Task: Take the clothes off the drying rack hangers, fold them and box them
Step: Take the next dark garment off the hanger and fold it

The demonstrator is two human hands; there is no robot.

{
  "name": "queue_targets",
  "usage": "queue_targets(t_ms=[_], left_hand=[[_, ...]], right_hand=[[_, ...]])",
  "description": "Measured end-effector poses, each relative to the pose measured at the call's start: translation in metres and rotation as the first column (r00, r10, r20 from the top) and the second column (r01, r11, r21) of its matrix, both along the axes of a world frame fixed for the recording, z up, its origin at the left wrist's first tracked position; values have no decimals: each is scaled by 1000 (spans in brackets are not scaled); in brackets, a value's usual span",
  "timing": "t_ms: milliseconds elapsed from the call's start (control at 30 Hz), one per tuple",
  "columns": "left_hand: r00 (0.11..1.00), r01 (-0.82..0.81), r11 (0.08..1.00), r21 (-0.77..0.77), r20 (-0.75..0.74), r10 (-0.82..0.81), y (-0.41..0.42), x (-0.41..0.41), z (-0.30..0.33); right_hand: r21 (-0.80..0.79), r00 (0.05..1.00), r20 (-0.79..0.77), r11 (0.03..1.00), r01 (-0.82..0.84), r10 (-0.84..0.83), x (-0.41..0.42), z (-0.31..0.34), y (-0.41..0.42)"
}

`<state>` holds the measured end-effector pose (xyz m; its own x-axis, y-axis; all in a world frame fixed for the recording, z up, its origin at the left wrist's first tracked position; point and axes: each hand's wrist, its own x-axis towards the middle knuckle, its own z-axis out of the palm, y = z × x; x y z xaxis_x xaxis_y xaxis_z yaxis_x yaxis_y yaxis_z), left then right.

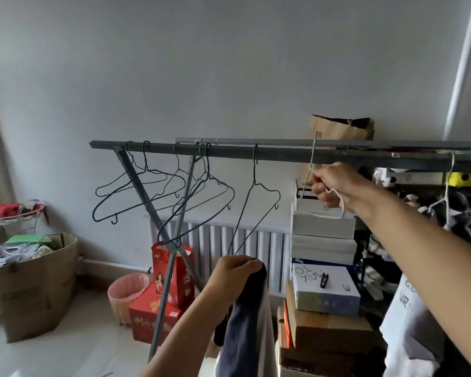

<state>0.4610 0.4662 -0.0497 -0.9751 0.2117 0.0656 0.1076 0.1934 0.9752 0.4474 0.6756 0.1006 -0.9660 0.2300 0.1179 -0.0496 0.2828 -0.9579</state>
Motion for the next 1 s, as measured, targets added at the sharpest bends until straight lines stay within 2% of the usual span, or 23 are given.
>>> queue_targets(t_ms=[133,300,533,567,600,667,700,733,767,833,933,1000], left_hand=[[1000,12,997,81,-18,-11,-7,5,7],[998,59,977,203,-2,-60,-14,12,18],[998,60,944,325,12,-67,-10,12,27],[998,52,943,329,16,-61,-9,11,28],[998,52,941,336,20,-63,-8,10,29],[997,54,932,358,24,-68,-6,11,31],[997,53,927,370,26,-67,-4,12,32],[997,49,922,383,30,-65,-2,12,33],[997,47,918,394,32,-65,0,14,35],[998,48,911,411,24,-63,4,15,37],[998,58,899,434,4,-67,6,18,40],[997,59,888,457,13,-72,3,21,42]], right_hand=[[46,996,-31,995,84,-82,-21,-5,-4],[127,990,90,987,96,-108,-36,-20,-4],[231,981,79,960,156,-179,-47,-42,0],[327,975,55,926,188,-217,-48,-43,3],[467,961,4,851,242,-275,-46,-45,4],[700,908,-222,590,402,-356,-35,-48,1],[726,871,-380,483,489,-311,-26,-49,-4],[712,832,-515,437,549,-206,-16,-49,-11],[684,791,-607,453,572,-82,-4,-49,-20],[710,800,-587,551,438,120,15,-54,-38],[794,927,-284,602,83,247,29,-68,-59],[711,939,-177,698,-83,293,31,-78,-62]])
